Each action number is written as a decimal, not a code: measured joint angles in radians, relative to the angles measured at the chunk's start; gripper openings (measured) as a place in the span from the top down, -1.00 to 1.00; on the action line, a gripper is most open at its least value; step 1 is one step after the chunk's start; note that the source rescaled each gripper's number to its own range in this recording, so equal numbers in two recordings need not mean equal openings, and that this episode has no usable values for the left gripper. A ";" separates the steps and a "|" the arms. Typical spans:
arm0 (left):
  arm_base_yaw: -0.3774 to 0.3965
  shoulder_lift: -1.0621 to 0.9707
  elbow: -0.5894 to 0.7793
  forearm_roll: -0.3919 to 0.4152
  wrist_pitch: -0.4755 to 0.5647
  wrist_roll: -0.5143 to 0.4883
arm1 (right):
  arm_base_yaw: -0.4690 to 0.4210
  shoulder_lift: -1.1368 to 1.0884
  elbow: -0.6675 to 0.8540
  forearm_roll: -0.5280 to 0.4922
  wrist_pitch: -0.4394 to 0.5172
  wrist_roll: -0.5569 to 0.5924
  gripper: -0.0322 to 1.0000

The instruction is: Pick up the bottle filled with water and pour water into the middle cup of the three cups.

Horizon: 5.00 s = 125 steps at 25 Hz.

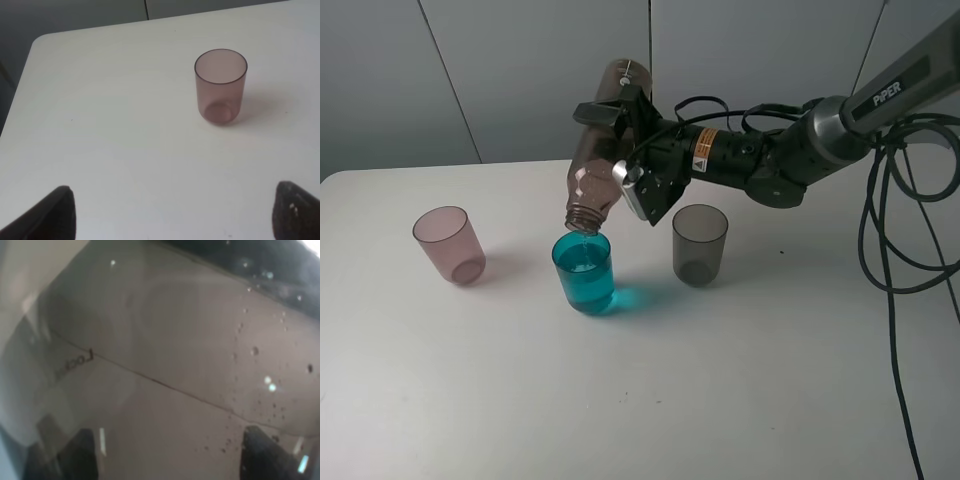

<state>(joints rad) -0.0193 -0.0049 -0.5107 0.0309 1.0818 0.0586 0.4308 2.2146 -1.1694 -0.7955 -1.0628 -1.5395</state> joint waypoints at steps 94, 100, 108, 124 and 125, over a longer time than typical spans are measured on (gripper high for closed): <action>0.000 0.000 0.000 0.000 0.000 0.000 | -0.441 -0.458 0.496 0.286 0.382 1.703 -0.99; 0.000 0.000 0.000 0.000 0.000 0.000 | -0.441 -0.870 0.498 0.286 0.635 1.813 -0.99; 0.000 0.000 0.000 0.000 0.000 0.000 | -0.335 -1.292 0.414 0.371 1.206 1.848 -0.99; 0.000 0.000 0.000 0.000 0.000 0.000 | -0.272 -1.838 0.408 0.819 2.188 1.440 -0.99; 0.000 0.000 0.000 0.000 0.000 0.000 | -0.272 -1.867 0.408 0.825 2.214 1.440 -0.99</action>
<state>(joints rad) -0.0193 -0.0049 -0.5107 0.0309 1.0818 0.0589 0.1588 0.3476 -0.7612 0.0297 1.1515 -0.0998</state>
